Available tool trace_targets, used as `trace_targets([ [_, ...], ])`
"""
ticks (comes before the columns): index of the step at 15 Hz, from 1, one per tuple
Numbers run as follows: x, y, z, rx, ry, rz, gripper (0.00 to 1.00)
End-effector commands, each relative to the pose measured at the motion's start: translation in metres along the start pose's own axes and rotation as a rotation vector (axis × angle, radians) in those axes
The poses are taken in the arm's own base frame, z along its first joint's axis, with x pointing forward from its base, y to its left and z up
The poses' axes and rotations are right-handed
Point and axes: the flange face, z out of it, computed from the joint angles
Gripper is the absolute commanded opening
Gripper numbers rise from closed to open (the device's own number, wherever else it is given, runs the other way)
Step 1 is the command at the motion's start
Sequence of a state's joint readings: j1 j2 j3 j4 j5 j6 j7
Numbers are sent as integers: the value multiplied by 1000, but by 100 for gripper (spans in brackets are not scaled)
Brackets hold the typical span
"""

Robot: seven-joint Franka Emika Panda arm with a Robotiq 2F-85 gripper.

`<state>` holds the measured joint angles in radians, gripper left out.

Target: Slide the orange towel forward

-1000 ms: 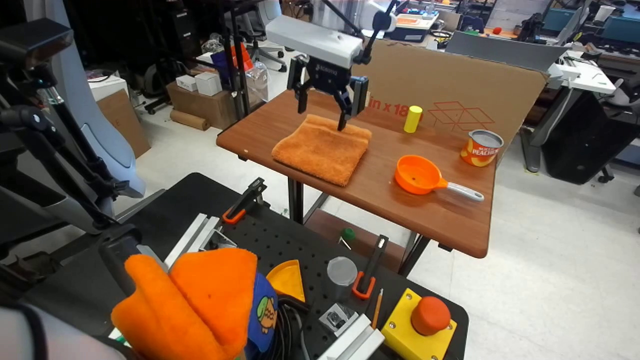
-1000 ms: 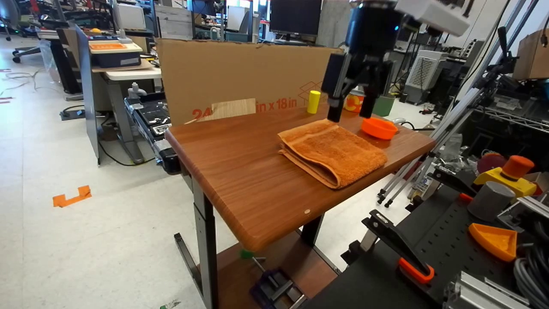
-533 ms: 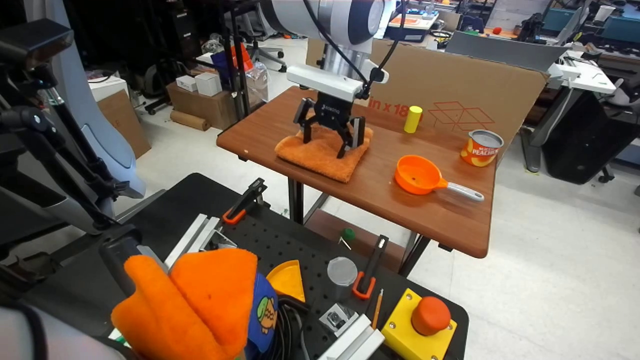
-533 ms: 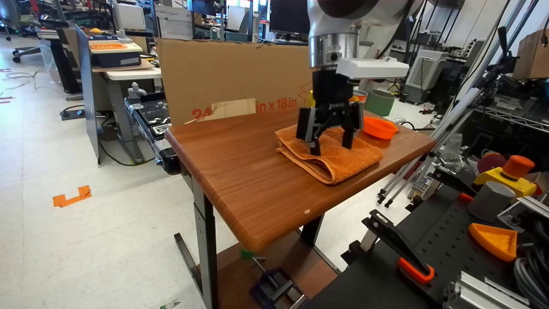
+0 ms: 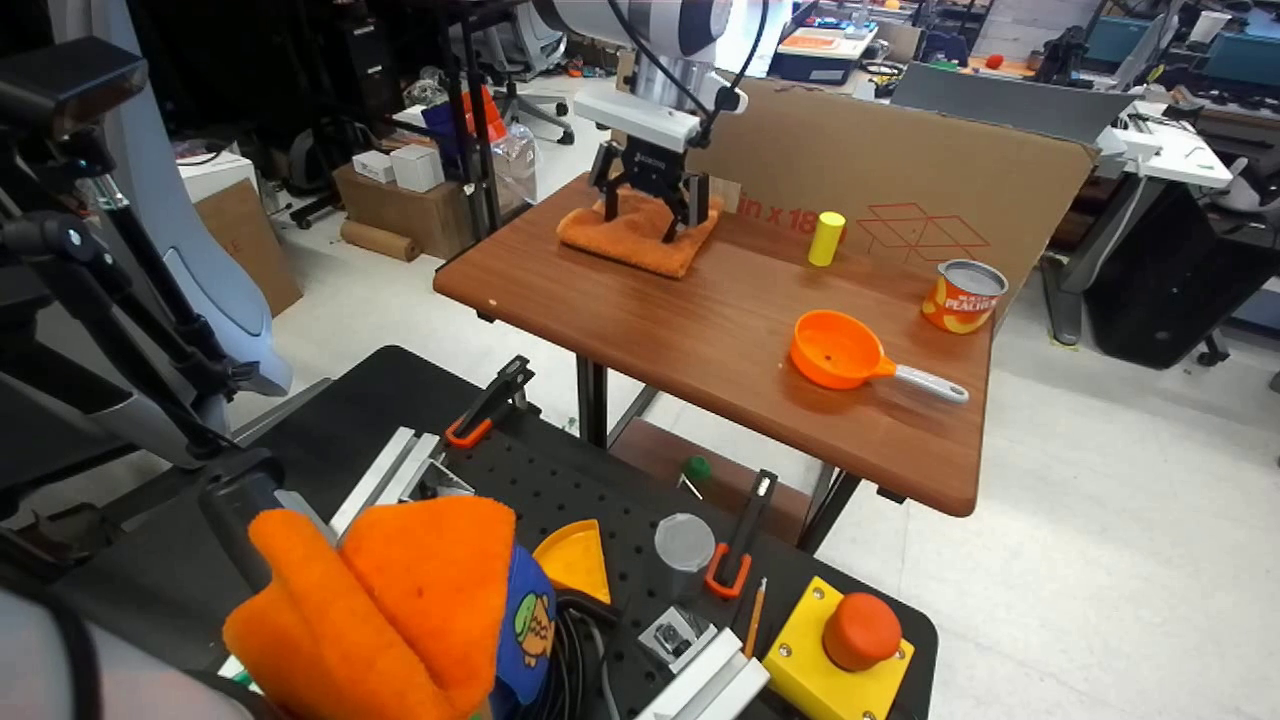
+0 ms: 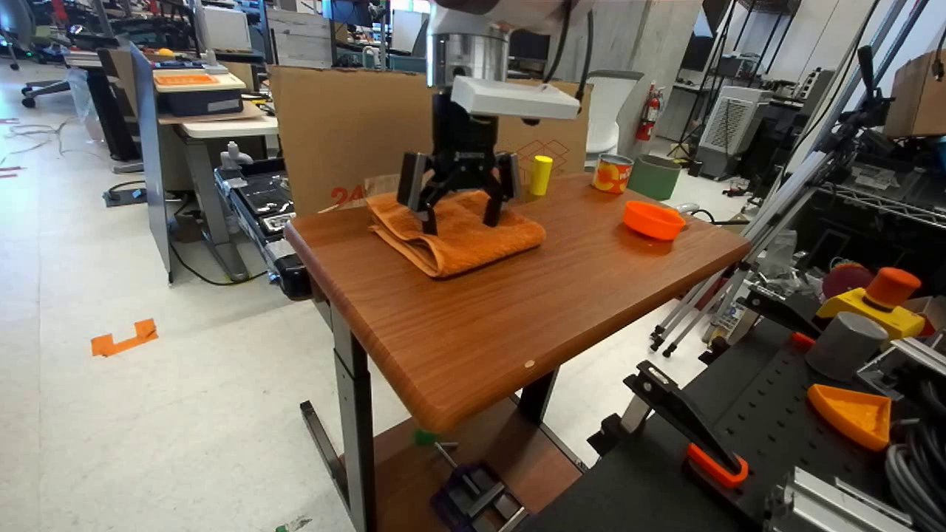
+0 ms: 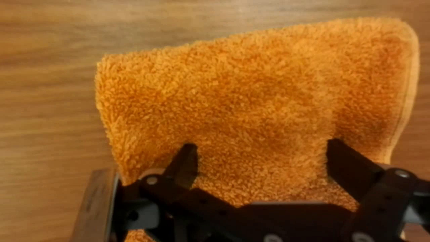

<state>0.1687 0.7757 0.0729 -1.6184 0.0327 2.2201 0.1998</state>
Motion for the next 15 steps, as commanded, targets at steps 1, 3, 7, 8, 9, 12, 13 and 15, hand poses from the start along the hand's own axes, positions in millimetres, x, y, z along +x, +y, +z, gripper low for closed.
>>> trace_targets([
  [1,43,-12,13,19,37,24,100],
  [3,51,-14,12,22,45,21,100],
  [7,18,-31,-10,58,-85,-129,100],
  [8,4,-39,-21,60,-99,-177,100],
  [9,-4,-45,-27,63,-109,-205,100],
  [12,-40,-66,-63,86,-38,-242,100],
  [13,-50,-72,-74,101,-6,-245,100],
  [15,-68,-84,-105,150,114,-234,100],
])
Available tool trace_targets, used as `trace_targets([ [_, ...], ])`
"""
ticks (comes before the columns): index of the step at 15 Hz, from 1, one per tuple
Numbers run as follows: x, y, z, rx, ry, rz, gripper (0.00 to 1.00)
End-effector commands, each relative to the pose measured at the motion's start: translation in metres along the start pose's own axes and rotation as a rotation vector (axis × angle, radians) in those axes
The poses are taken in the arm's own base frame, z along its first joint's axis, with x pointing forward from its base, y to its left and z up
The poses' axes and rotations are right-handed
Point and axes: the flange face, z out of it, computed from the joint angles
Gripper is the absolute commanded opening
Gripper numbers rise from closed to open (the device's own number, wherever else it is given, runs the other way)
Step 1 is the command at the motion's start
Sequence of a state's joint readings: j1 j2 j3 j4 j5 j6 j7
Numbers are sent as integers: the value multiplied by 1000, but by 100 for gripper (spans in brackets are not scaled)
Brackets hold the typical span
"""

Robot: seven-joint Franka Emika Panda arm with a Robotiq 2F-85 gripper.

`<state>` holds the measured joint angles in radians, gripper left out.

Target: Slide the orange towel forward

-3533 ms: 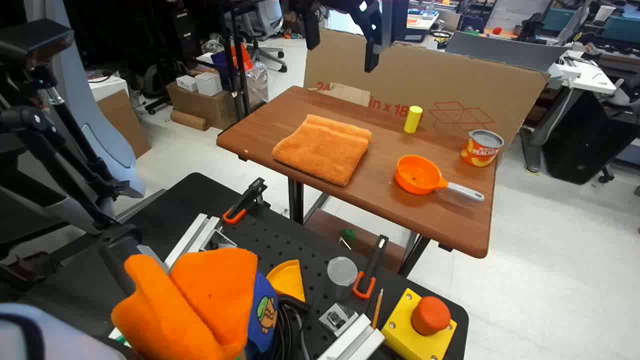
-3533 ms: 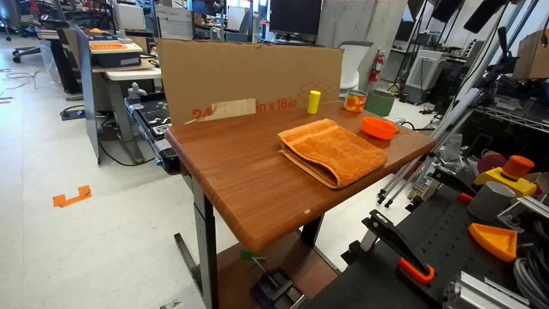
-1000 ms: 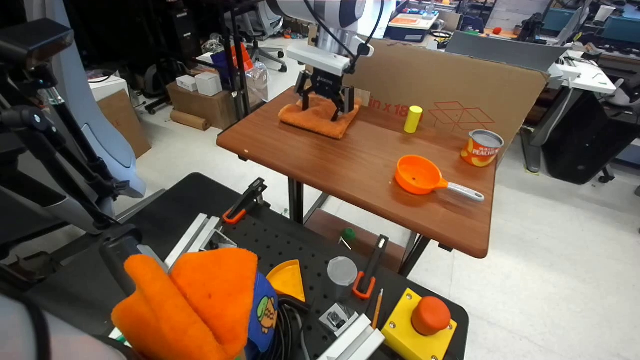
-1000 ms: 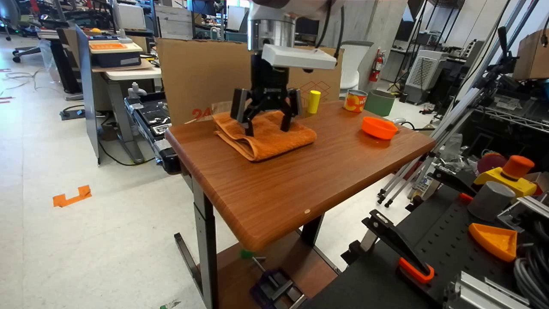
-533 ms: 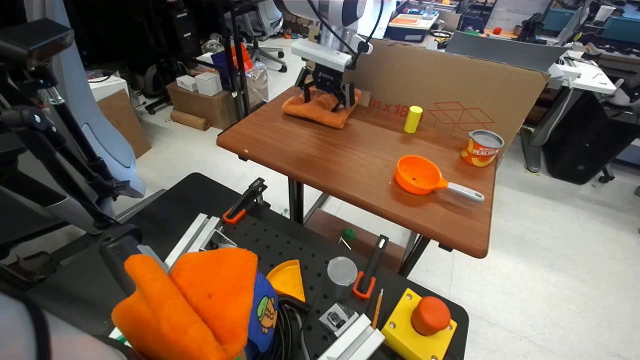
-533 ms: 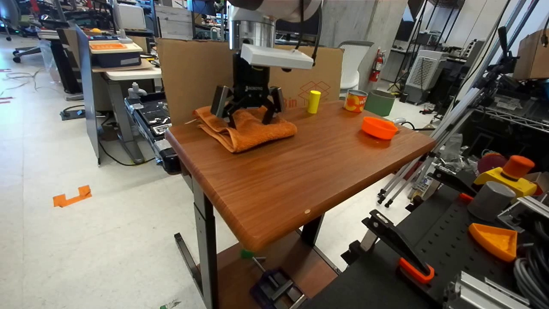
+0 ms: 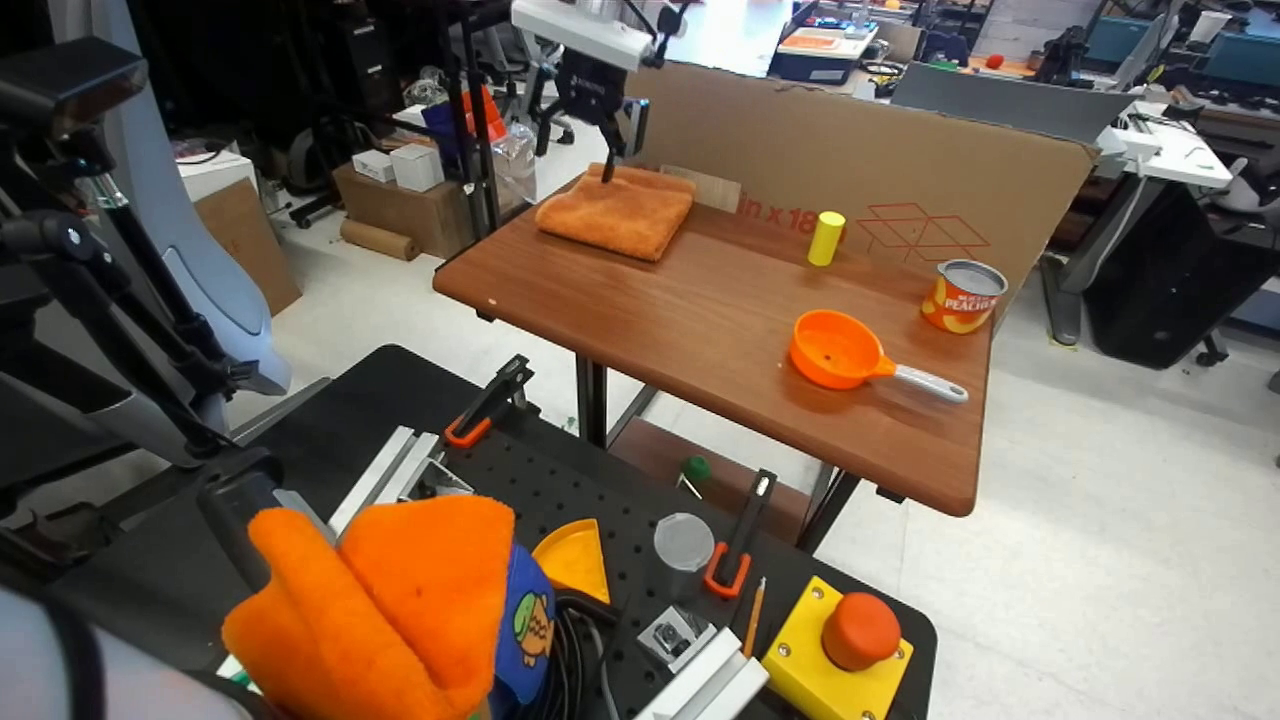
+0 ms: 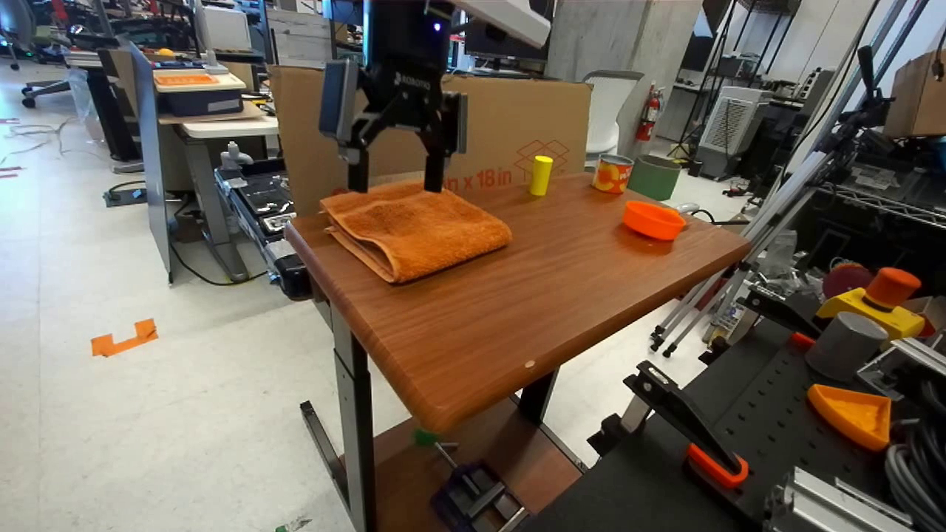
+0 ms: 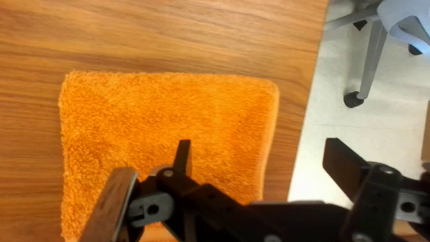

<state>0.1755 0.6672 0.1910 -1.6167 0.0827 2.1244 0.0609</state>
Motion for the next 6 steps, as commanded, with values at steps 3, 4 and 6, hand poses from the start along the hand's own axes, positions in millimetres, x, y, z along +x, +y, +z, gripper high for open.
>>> trace_targets([
  [3,-24,-27,-42,47,144,-3,100],
  [4,-33,-31,-49,47,157,-5,100],
  [6,-41,-31,-53,44,165,-4,100],
])
